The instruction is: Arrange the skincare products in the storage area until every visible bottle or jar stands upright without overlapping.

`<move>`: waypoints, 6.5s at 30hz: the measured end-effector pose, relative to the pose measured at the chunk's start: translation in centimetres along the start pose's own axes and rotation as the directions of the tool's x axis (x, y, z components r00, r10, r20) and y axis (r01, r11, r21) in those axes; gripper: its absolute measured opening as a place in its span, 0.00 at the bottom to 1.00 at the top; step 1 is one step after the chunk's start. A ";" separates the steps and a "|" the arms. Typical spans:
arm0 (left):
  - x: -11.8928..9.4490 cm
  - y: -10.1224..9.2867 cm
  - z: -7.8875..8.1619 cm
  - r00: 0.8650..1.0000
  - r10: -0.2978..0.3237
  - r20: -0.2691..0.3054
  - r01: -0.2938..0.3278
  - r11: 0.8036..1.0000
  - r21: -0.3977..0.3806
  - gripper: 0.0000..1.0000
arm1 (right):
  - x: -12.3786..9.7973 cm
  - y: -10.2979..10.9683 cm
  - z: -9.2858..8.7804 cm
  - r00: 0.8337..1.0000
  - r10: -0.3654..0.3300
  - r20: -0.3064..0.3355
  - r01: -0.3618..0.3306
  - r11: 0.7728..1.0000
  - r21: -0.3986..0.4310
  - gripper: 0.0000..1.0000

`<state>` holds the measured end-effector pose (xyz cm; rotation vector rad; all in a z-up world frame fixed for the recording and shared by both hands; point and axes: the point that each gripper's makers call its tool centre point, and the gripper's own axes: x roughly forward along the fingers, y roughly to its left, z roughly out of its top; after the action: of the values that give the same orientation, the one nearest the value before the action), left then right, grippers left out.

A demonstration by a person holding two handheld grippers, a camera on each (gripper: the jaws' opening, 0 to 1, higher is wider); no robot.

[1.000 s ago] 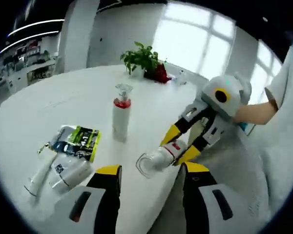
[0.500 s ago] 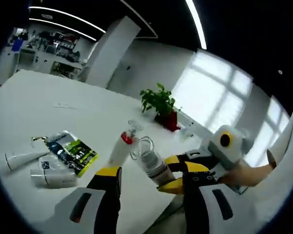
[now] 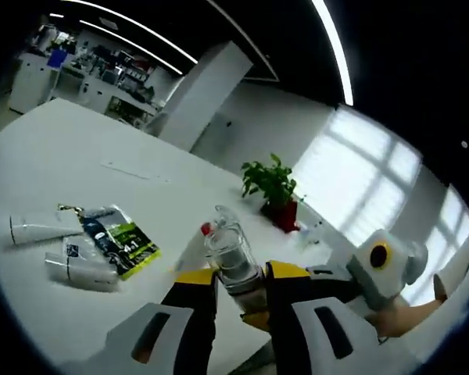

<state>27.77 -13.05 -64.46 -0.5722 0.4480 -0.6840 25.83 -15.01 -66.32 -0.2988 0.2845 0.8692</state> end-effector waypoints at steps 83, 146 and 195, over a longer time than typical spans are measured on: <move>8.6 -0.8 -9.8 0.749 -0.186 -0.636 0.613 0.559 0.558 0.15 | 2.3 -3.5 -11.8 0.914 0.392 -0.103 -0.397 0.918 -0.024 0.20; 13.3 2.5 -7.7 0.854 -0.160 -0.494 0.455 0.688 0.564 0.18 | 5.3 -8.3 -13.3 0.872 0.460 -0.168 -0.471 0.882 -0.025 0.26; 4.7 4.1 -6.3 0.904 0.004 -0.427 0.227 0.842 0.489 0.54 | 1.2 -6.3 -11.6 0.952 0.253 -0.172 -0.234 0.964 0.125 0.73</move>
<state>29.41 -15.85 -72.76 0.0854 0.5931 -1.0089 30.03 -22.30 -76.58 -0.2518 0.5480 1.0683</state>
